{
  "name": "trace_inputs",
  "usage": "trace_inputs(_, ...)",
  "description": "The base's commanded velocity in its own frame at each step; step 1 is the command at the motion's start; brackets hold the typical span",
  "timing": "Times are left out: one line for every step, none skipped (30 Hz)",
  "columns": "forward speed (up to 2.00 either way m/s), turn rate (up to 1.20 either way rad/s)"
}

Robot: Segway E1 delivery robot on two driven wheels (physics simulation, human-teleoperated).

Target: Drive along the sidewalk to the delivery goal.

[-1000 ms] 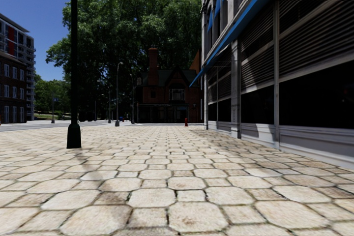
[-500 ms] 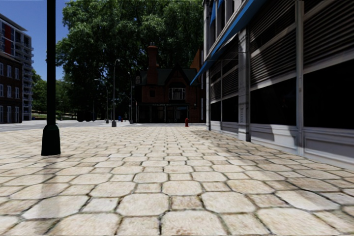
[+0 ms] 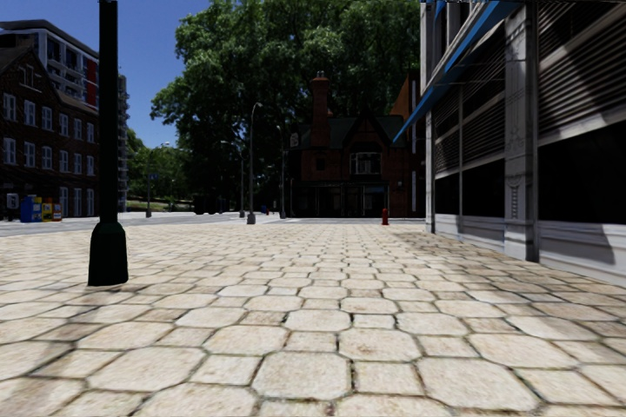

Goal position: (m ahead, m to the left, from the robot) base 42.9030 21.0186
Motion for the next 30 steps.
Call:
trace_inputs(1.91,0.62)
trace_inputs(1.91,0.31)
trace_inputs(1.91,0.18)
trace_inputs(1.91,0.09)
trace_inputs(1.91,0.05)
trace_inputs(1.91,0.04)
trace_inputs(1.91,0.04)
trace_inputs(1.91,0.03)
trace_inputs(1.91,0.03)
trace_inputs(1.91,0.02)
trace_inputs(1.91,0.0)
trace_inputs(1.91,0.0)
trace_inputs(1.91,0.0)
trace_inputs(1.91,0.0)
trace_inputs(1.91,0.0)
trace_inputs(1.91,0.0)
trace_inputs(1.91,0.0)
trace_inputs(1.91,0.0)
trace_inputs(1.91,0.0)
trace_inputs(1.91,0.0)
trace_inputs(1.91,0.0)
trace_inputs(1.91,0.0)
trace_inputs(1.91,0.0)
trace_inputs(1.91,0.0)
trace_inputs(1.91,0.0)
trace_inputs(1.91,0.0)
trace_inputs(1.91,0.0)
trace_inputs(1.91,0.0)
trace_inputs(1.91,0.0)
trace_inputs(1.91,0.0)
